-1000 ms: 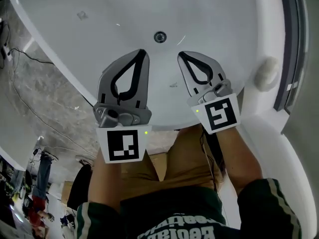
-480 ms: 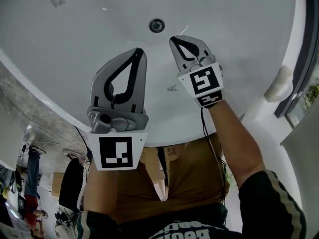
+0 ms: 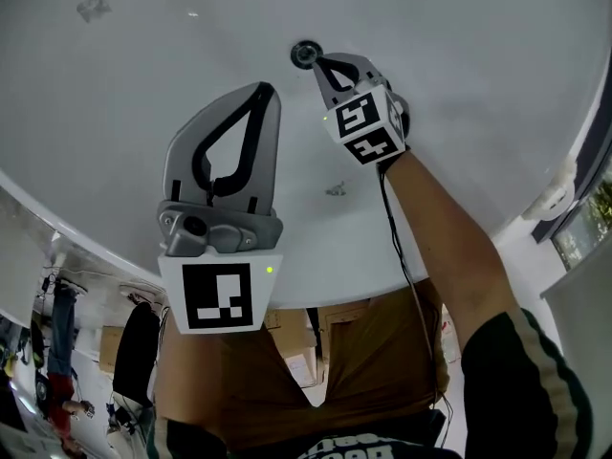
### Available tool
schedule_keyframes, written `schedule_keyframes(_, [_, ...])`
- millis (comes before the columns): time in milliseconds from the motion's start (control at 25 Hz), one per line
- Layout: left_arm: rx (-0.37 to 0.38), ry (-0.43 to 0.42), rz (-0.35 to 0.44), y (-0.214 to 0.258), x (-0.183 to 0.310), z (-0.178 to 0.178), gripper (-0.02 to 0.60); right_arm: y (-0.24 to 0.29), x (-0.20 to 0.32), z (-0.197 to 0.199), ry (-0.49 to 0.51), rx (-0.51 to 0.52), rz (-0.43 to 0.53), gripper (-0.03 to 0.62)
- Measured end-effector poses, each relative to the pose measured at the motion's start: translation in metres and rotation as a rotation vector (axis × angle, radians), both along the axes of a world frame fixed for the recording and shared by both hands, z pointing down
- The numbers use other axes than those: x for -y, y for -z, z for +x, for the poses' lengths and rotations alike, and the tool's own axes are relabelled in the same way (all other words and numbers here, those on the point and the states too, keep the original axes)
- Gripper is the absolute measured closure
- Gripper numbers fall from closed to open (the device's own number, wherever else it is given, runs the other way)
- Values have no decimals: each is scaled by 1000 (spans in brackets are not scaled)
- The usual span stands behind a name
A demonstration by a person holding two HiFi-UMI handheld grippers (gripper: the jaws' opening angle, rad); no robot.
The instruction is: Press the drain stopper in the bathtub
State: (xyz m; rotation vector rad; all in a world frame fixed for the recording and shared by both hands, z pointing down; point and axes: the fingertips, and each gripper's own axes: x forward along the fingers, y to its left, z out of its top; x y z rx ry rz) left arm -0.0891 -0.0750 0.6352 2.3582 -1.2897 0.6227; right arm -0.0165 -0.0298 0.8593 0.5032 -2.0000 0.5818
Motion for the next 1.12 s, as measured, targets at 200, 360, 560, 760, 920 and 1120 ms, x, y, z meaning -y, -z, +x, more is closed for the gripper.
schedule_keyframes(200, [6, 6, -36, -15, -3, -5, 572, -48, -9, 5, 26, -96, -11, 585])
schedule_keyframes(360, [19, 0, -54, -24, -1, -11, 572, -75, -14, 4, 32, -124, -37, 585])
schedule_keyframes(560, [-2, 17, -85, -36, 0, -9, 572, -95, -17, 6, 34, -161, -67, 585])
schedule_keyframes(760, [-26, 34, -114, -44, 1, -4, 572, -112, -20, 4, 55, -194, -94, 585])
schedule_keyframes(920, [-27, 18, -135, -53, 0, -2, 572, -123, -24, 6, 48, -229, -123, 585])
schedule_keyframes(1120, [-34, 19, -147, -60, -2, -4, 572, -127, -27, 5, 119, -321, -82, 586])
